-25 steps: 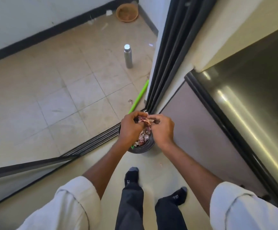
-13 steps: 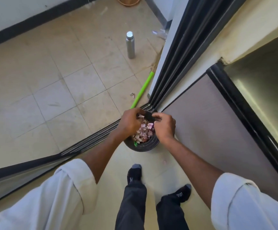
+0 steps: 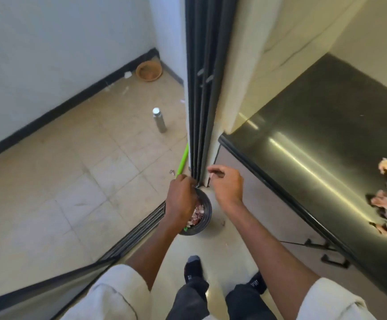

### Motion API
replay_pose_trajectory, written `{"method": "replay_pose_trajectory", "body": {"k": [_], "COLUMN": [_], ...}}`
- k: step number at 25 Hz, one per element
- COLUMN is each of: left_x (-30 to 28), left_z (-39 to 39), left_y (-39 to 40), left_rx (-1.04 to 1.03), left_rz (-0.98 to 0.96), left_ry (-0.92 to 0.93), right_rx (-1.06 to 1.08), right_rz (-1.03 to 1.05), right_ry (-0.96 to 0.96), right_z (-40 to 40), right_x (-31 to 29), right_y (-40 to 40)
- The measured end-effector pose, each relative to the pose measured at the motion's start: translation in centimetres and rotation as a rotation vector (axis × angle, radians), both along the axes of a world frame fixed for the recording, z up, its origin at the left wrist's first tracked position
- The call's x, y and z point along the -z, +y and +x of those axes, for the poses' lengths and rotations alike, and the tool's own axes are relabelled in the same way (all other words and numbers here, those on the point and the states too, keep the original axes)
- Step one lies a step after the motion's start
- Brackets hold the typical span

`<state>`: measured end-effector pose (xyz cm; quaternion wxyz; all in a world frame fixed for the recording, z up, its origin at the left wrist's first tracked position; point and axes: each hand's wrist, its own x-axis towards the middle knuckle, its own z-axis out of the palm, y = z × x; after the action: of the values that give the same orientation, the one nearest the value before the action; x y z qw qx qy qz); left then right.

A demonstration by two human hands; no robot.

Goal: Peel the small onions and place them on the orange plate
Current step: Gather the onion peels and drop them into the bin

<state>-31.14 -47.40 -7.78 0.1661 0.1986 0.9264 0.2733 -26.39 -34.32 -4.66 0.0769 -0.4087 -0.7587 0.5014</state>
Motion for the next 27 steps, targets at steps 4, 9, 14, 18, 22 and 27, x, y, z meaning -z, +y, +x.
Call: {"method": "replay_pose_trajectory", "body": {"k": [4,9,14,18,22,27], "left_x": [-9.0,-15.7,-15.1,-13.3,-12.0,-10.2], "left_z": [3.2,9.7,17.4,23.0,25.6,26.0], "left_y": [5.8,18.4,27.2,32.2,36.0,39.6], "left_rx": [0.041,0.291,0.488,0.562,0.594,0.604], "left_rz": [0.325,0.526,0.507,0.405,0.331,0.186], "left_ry": [0.057,-0.003,-0.077,-0.175,-0.145,-0.110], "right_rx": [0.197,0.477,0.676,0.920,0.899,0.606], "right_rz": [0.110,0.247,0.289,0.212,0.153,0.197], "right_ry": [0.189,0.299,0.249,0.113,-0.062,-0.136], "right_z": [5.3,14.5,23.9,31.3,35.6,36.8], "right_x": [-7.4,-12.6,-11.2,-8.9,-6.9,-6.8], "right_y": [4.7,13.4,20.6,26.6,30.0,34.2]}}
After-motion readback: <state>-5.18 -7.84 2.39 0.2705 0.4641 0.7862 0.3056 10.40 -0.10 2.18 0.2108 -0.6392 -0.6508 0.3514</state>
